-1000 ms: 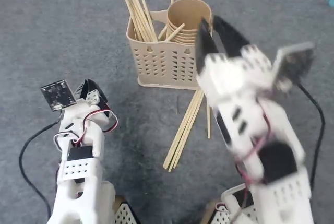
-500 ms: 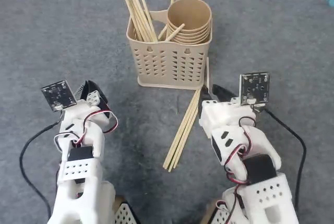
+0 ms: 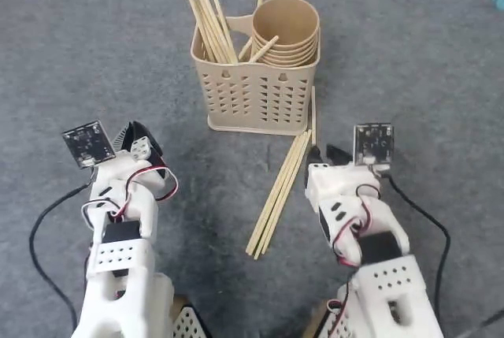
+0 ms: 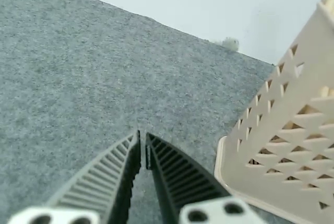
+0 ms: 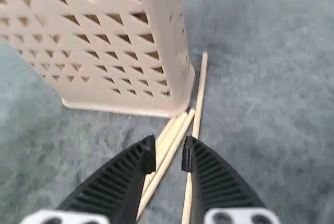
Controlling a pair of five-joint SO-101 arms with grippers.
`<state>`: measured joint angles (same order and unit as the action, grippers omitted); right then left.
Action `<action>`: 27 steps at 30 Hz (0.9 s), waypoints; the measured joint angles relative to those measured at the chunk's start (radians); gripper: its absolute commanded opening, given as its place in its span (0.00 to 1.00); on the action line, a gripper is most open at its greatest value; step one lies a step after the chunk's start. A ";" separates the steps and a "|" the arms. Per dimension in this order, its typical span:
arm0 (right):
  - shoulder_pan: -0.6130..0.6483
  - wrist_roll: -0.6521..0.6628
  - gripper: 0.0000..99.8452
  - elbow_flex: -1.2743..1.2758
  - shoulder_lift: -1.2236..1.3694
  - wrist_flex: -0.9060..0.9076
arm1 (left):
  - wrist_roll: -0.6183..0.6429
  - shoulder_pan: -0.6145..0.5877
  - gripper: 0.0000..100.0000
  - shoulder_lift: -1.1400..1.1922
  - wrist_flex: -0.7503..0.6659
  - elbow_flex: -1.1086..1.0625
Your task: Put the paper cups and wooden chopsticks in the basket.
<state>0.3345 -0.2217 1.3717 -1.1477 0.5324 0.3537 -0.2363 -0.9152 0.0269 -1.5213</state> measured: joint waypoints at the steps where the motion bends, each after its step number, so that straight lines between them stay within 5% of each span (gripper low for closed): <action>1: 0.000 0.000 0.09 -0.035 0.040 0.020 | 0.000 0.000 0.01 0.000 0.000 0.000; 11: 0.003 0.000 0.09 -0.334 0.563 0.069 | 0.000 0.000 0.01 0.000 0.000 0.000; 27: -0.112 0.003 0.09 -0.635 1.247 -0.218 | 0.002 0.000 0.01 0.000 0.000 0.000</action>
<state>0.2225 -0.2186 0.7365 0.0997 0.3145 0.3552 -0.2363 -0.9152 0.0269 -1.5213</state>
